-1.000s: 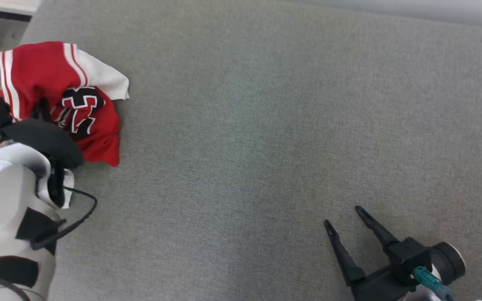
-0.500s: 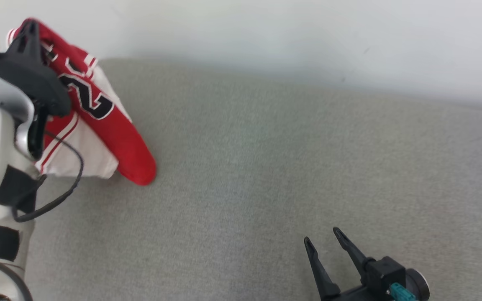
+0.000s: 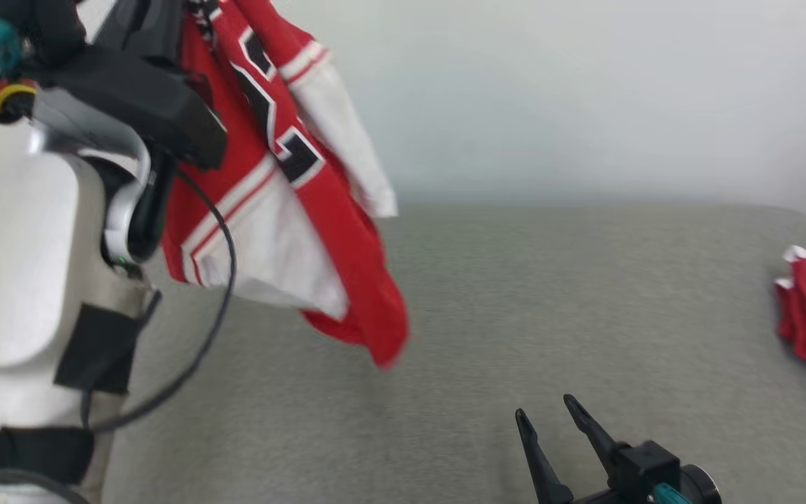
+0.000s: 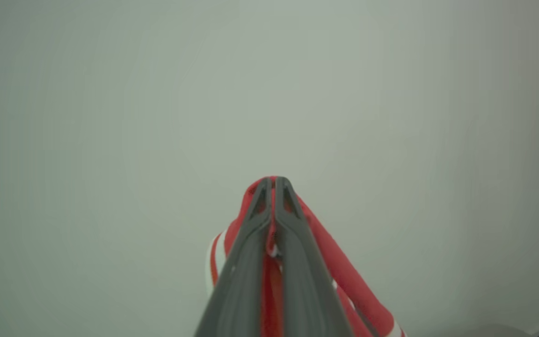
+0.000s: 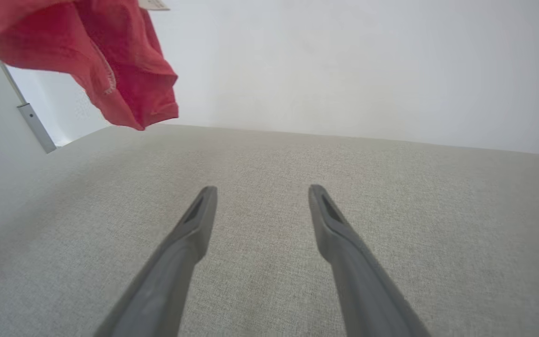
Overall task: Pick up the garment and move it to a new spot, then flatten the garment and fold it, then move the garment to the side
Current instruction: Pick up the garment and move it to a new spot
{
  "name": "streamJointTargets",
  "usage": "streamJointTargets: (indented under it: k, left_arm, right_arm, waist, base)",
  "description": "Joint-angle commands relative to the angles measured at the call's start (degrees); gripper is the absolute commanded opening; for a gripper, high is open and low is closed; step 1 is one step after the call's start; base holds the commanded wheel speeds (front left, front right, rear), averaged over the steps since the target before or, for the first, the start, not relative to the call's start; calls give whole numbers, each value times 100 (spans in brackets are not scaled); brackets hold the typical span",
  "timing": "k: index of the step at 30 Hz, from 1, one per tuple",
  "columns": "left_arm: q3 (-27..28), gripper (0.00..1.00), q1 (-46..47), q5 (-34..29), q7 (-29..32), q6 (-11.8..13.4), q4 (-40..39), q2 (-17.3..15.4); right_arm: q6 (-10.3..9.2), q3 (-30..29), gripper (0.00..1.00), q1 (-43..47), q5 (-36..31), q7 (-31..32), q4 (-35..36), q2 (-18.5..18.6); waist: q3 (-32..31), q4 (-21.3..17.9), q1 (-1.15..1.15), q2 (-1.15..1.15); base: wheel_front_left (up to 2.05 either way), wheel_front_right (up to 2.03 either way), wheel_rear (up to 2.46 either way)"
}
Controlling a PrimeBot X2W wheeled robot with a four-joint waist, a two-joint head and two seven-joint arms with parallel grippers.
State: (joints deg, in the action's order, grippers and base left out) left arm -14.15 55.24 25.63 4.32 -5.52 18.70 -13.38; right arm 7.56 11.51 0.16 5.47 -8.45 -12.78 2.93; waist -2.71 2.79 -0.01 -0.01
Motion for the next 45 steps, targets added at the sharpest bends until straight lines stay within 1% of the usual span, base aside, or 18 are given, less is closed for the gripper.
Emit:
streamJointTargets:
  k: [1,5,7,9,12,14,16,17,20,21,22,23,27,32,35,38,42,45]
  left_arm:
    - [7,0,-196,68,-25,47,-144,56]
    - [-3,0,-732,63,-143,293,-697,217]
    - [-45,0,-1055,149,-247,381,-836,399]
    - [-134,0,-1320,119,-311,442,-865,471]
    - [-278,0,-1744,78,-413,498,-653,554]
    - [-419,0,-1959,66,-530,465,-429,662]
    - [-552,0,-2144,20,-647,466,-112,707]
    - [-552,0,-2144,20,-647,466,-112,707]
    - [-707,0,-2369,-25,-749,484,519,769]
    - [-744,89,-2408,-25,-803,488,718,794]
    - [-757,100,-2433,-12,-838,503,907,819]
    - [-784,100,-2467,10,-855,511,1094,839]
    - [-851,100,-2638,189,-946,359,1596,905]
    - [-851,100,-2964,396,-1325,201,1572,938]
    - [-835,100,-3276,340,-1602,219,1263,827]
    - [-799,100,-3688,253,-1805,257,752,694]
    - [-514,100,-4390,145,-1942,414,-135,506]
    - [-146,100,-4908,-50,-1950,436,-907,410]
  right_arm:
    - [-15,-17,100,5,-70,10,20,-4]
    - [-15,-93,100,20,-106,28,71,-5]
    - [-15,-138,100,57,-118,37,98,-8]
    - [-15,-128,100,56,-139,47,120,-8]
    - [-15,-81,100,-4,-107,21,155,-10]
    - [-15,-49,100,-54,-60,-12,158,-10]
    - [-15,1,100,-107,-23,-29,140,-11]
    - [-15,1,100,-107,-23,-29,140,-11]
    - [-15,40,100,-158,5,-69,88,-11]
    - [-15,47,100,-157,15,-73,71,-11]
    - [-15,43,100,-154,20,-77,52,-10]
    - [-15,49,100,-154,23,-81,35,-10]
    - [-15,27,100,-129,-48,-70,-16,-11]
    - [-15,-70,100,4,-96,-31,-15,-8]
    - [-15,-186,100,77,-114,-6,24,-7]
    - [-15,-377,100,186,-147,11,66,-7]
    - [-15,-768,100,308,-157,-12,164,-4]
    - [-15,-1062,100,373,-196,6,219,-9]
  waist:
    - [34,-1055,1,1]
    - [200,-1591,1,1]
    - [297,-1777,1,1]
    - [404,-1949,1,1]
    - [551,-2163,1,1]
    - [658,-2253,1,1]
    - [749,-2314,1,1]
    - [749,-2314,1,1]
    - [810,-2350,1,1]
    - [819,-2350,1,1]
    - [821,-2338,1,1]
    - [818,-2312,1,1]
    - [726,-2121,1,1]
    - [522,-1754,1,1]
    - [413,-1481,1,1]
    - [307,-1180,1,1]
    - [169,-819,1,1]
    - [83,-578,1,1]
  base:
    - [0,0,0]
    - [0,0,0]
    - [0,0,0]
    - [0,0,0]
    - [0,0,0]
    - [0,0,0]
    - [0,0,0]
    - [0,0,0]
    - [0,0,0]
    - [0,0,0]
    - [0,0,0]
    - [0,0,0]
    - [0,0,0]
    - [0,0,0]
    - [0,0,0]
    - [0,0,0]
    - [0,0,0]
    - [0,0,0]
